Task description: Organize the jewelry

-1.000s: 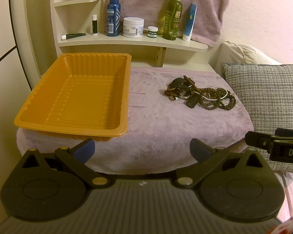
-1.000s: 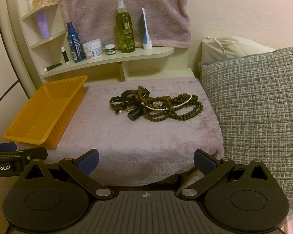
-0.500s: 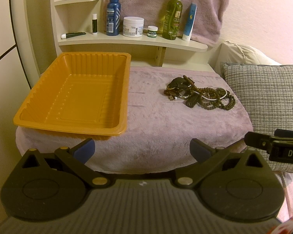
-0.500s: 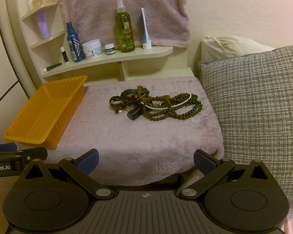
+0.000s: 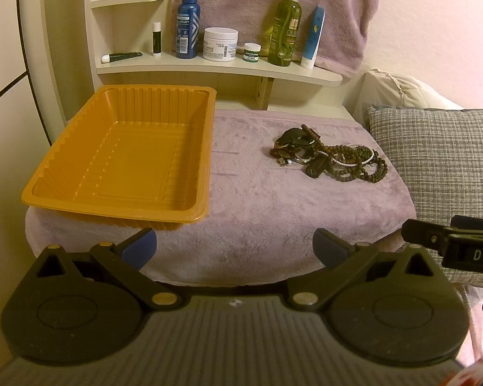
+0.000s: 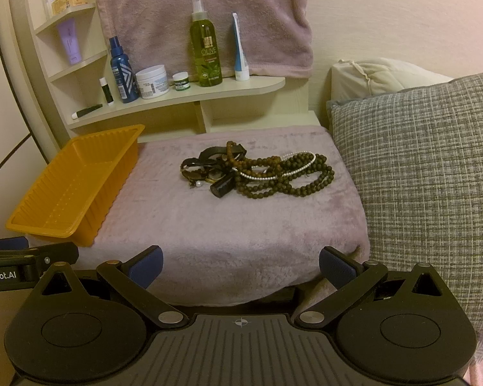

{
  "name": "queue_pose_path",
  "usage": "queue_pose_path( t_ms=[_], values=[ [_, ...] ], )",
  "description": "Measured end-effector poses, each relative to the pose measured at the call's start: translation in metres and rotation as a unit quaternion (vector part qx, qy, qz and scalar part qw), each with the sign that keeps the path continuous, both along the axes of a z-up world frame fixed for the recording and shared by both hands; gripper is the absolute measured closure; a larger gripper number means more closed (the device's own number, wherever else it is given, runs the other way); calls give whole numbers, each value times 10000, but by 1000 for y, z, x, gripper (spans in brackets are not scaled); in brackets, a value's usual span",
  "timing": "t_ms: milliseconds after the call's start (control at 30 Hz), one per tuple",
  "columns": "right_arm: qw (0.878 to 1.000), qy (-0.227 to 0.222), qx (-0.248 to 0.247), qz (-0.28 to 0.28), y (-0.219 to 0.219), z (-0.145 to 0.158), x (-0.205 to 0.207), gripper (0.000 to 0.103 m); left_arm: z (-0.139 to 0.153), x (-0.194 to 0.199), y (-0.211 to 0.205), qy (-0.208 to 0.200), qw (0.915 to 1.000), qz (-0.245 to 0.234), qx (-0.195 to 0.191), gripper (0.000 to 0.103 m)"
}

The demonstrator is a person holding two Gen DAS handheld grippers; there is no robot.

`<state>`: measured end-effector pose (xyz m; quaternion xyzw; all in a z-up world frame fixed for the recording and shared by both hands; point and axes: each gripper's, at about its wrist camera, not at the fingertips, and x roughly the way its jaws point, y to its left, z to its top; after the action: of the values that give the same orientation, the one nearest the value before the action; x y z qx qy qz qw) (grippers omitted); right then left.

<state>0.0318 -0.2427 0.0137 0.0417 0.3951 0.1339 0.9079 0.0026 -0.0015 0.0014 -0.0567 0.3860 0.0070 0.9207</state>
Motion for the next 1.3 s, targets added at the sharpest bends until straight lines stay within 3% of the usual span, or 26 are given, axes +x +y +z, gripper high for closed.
queue_pose_path(
  t_ms=[300,467,567,667,800,1000,1167,1300],
  values=[
    [10000,-1,5,0,0,0,0,0,0,0,3,-39,9999,71,-152,1],
    [9999,-54,84,-53,-1,1,-1,0,1,-3,19,-220,9968,310,-704,1],
    [9999,-70,69,-69,1,0,-1,0,2,-5,41,-416,9868,638,-1428,1],
    [9999,-78,86,-54,2,0,-2,0,4,-10,64,-696,9767,973,-1780,1],
    [9999,-124,72,-2,7,-2,0,0,5,-18,96,-1091,9642,1584,-1823,9],
    [9998,-66,-59,149,19,-11,6,0,-8,-29,155,-1559,9335,2710,-1758,27],
    [9993,30,-225,292,30,-18,14,1,-36,-22,188,-1559,9128,3207,-1990,43],
    [9988,51,-337,356,38,-20,20,1,-60,-11,199,-1578,9064,3284,-2136,47]
  ],
)
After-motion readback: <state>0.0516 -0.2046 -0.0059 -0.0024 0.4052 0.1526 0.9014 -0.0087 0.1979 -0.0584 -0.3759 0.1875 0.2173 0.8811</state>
